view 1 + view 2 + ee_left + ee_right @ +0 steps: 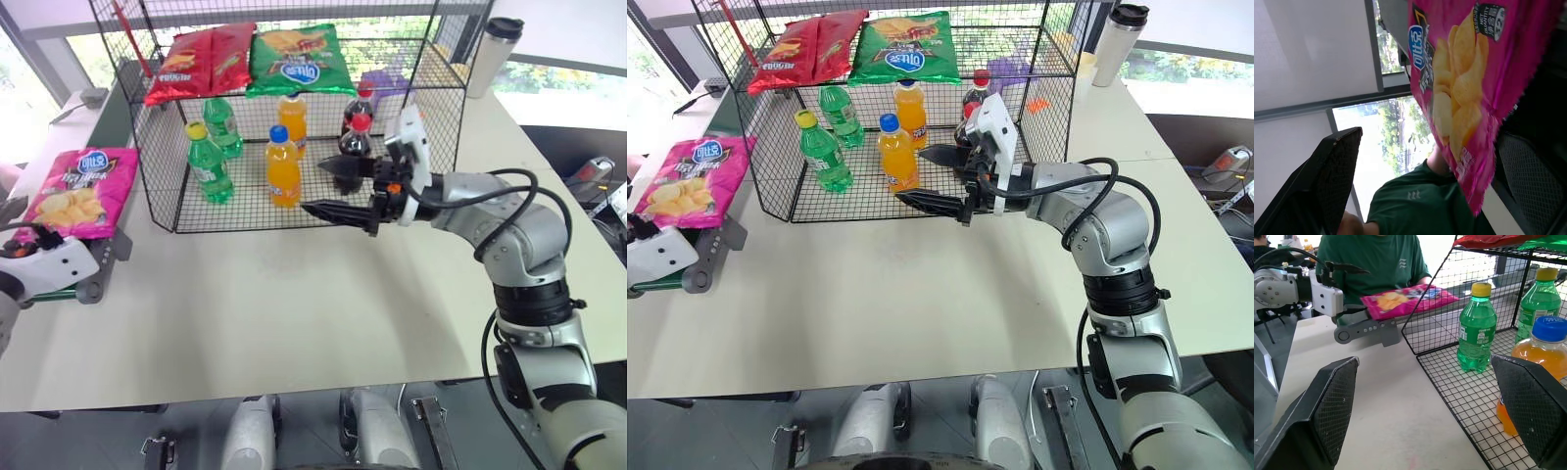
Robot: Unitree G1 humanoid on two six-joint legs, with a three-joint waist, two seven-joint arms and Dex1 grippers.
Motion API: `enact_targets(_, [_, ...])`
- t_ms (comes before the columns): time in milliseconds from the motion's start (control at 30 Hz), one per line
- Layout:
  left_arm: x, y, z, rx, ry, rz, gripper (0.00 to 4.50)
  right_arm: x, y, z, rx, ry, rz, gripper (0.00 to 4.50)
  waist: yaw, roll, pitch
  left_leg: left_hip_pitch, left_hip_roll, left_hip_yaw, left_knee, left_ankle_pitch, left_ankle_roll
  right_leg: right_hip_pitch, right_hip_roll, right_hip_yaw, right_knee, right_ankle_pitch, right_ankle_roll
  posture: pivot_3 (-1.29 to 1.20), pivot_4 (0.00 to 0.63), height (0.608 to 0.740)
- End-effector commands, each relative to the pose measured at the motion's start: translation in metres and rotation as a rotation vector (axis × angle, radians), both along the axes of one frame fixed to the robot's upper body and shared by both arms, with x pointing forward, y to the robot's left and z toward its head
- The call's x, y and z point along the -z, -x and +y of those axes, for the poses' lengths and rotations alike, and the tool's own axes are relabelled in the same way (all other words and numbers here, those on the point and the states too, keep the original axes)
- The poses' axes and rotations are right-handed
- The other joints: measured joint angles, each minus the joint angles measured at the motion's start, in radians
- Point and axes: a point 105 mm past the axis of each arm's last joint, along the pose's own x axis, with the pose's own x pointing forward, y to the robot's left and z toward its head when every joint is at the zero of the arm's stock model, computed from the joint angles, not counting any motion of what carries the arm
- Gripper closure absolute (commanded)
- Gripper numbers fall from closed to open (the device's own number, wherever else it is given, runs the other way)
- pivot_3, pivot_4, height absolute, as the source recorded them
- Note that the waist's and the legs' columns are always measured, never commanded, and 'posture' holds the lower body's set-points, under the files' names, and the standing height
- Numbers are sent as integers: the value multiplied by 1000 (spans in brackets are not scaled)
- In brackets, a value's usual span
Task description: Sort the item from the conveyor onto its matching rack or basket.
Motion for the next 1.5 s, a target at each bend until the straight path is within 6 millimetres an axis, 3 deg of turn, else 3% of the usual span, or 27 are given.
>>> enact_targets(33, [-2, -6, -1, 5, -15, -18, 0, -13, 5, -4, 11, -19, -67, 31, 0, 0, 0, 0, 0, 0, 0, 0, 0, 0, 0, 0, 0, 0, 0, 0, 150, 740])
enact_targets(267, [-1, -15, -2, 3, -7, -40, 0, -12, 4, -6, 26, -14, -72, 31, 0, 0, 0, 0, 0, 0, 0, 0, 0, 0, 0, 0, 2, 0, 0, 0, 150, 740])
enact_targets(367, [-2, -15, -4, 5, 1, -54, 822, -12, 3, -6, 31, -12, -73, 0, 0, 0, 0, 0, 0, 0, 1, 0, 0, -1, 0, 0, 3, 0, 0, 0, 150, 740])
enact_targets(633, [-12, -12, -4, -9, -2, -74, 4470, -11, 1, -5, 31, -18, -76, 0, -1, 0, 0, 0, 0, 0, 1, 0, 0, 0, 0, 0, 3, 0, 0, 0, 150, 740])
enact_targets(733, [-14, -10, -3, -24, 42, -62, 4470, -11, 0, -4, 32, -22, -77, 0, 0, 0, 0, 0, 0, 0, 1, 0, 0, 0, 0, 0, 3, 0, 0, 0, 150, 740])
enact_targets(767, [-10, -7, 1, -63, 126, -33, 4470, -11, 0, -4, 34, -22, -78, 0, 0, 0, 0, 0, 0, 0, 1, 0, 0, 0, 0, 0, 3, 0, 0, 0, 150, 740])
enact_targets(833, [-21, -1, 3, -85, 307, -72, 4470, -11, -2, -6, 44, -24, -81, 0, -1, 0, 0, 0, 0, 0, 1, 0, 0, 0, 0, 0, 4, 0, 0, 0, 150, 740])
enact_targets(1000, [-94, 13, 2, -22, 672, -285, 4470, -21, -13, -20, 99, -56, -103, 0, 5, -3, 0, -1, 2, -3, 6, 0, 0, 1, 3, 0, 5, 0, 0, 0, 150, 740])
enact_targets(1067, [-130, 30, -2, 65, 797, -301, 4470, -34, -20, -28, 120, -94, -122, 0, 1, -3, 0, -1, 2, -4, 9, 0, 0, 3, 4, -1, 5, 0, 0, 0, 150, 740])
enact_targets(1133, [-151, 47, -11, 157, 893, -259, 4470, -45, -24, -35, 126, -132, -132, 0, -6, -2, 1, -1, 2, -4, 11, 0, 0, 3, 4, -1, 5, 0, 0, 0, 150, 740])
enact_targets(1333, [-160, 89, -51, 386, 1108, 23, 4470, -64, -26, -61, 81, -216, -76, 0, -20, -1, 1, 1, 2, -5, 10, 0, 0, 5, 4, -1, 5, -1, 1, 0, 150, 740])
enact_targets(1500, [-165, 99, -92, 618, 1203, 218, 4470, -64, -26, -72, 41, -218, -37, 0, -18, -1, 1, 1, 2, -6, 11, 0, 0, 6, 4, -1, 4, -3, -3, 0, 150, 740])
